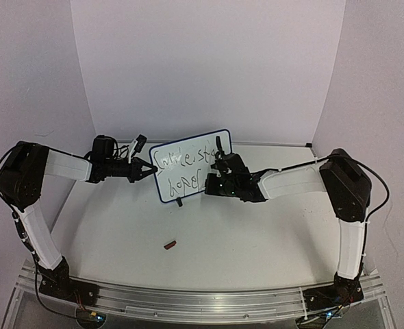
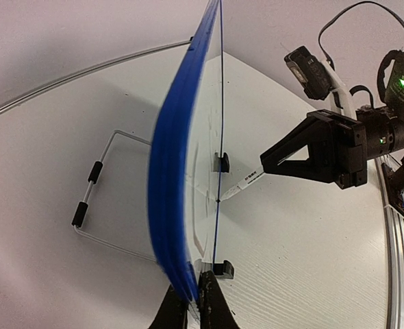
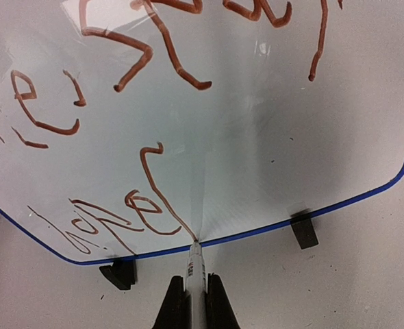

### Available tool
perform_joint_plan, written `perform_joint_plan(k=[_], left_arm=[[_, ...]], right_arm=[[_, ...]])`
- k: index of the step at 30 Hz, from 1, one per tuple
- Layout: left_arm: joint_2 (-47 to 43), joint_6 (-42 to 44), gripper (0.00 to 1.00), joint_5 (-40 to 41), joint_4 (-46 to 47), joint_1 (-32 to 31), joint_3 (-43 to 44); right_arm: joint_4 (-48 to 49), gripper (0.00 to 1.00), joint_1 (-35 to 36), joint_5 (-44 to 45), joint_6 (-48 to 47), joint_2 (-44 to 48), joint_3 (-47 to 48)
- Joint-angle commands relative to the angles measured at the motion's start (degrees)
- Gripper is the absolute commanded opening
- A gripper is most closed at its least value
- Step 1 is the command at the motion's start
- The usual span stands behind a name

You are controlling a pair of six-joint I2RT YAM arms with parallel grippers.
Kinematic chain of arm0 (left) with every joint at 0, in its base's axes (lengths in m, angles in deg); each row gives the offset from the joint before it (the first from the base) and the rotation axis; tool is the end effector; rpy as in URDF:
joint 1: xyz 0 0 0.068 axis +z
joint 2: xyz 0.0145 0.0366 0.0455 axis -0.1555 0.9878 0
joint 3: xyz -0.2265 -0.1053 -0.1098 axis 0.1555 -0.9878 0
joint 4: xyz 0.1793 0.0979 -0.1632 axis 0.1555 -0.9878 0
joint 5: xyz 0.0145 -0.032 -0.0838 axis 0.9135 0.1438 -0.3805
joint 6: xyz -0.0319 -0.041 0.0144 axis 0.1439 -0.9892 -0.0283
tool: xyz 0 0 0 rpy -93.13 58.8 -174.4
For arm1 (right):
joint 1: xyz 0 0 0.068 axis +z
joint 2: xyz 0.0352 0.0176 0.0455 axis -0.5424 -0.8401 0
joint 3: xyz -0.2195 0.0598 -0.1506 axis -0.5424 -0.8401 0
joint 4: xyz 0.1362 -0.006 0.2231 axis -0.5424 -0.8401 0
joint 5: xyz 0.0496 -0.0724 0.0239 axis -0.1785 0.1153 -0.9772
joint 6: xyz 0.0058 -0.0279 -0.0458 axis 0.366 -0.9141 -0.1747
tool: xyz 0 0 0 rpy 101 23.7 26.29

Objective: Write a sentence on the whiteboard

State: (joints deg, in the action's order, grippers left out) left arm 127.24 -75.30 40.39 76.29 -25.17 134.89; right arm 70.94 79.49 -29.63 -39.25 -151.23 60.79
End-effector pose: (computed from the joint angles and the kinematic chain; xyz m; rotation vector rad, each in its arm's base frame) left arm 0.3540 -0.1304 0.1884 0.8826 1.8195 -0.9687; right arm 0.3133 0.3271 0.1729 -0.1947 2.2038 0.7198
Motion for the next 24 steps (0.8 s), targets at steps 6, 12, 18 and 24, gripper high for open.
perform_joint_plan(k=[6, 12, 18, 24], left_arm=[[-0.1, 3.8, 0.00, 5.6, -3.1, 0.0, -0.6], [-0.1, 3.8, 0.00, 5.6, -3.1, 0.0, -0.6], [-0.2, 3.8, 0.00, 5.6, -3.1, 0.0, -0.6], [-0.1, 3.8, 0.00, 5.6, -3.1, 0.0, -0.6]], right_arm=[[5.1, 0.00, 0.1, -0.6, 1.7, 4.0, -1.5], [6.7, 0.00, 0.1, -1.2, 1.9, 6.8, -2.6], [6.9, 0.00, 0.2, -1.0, 1.4, 5.9, -1.8], [6.8, 0.00, 0.2, -1.2, 1.4, 4.9, -1.3]])
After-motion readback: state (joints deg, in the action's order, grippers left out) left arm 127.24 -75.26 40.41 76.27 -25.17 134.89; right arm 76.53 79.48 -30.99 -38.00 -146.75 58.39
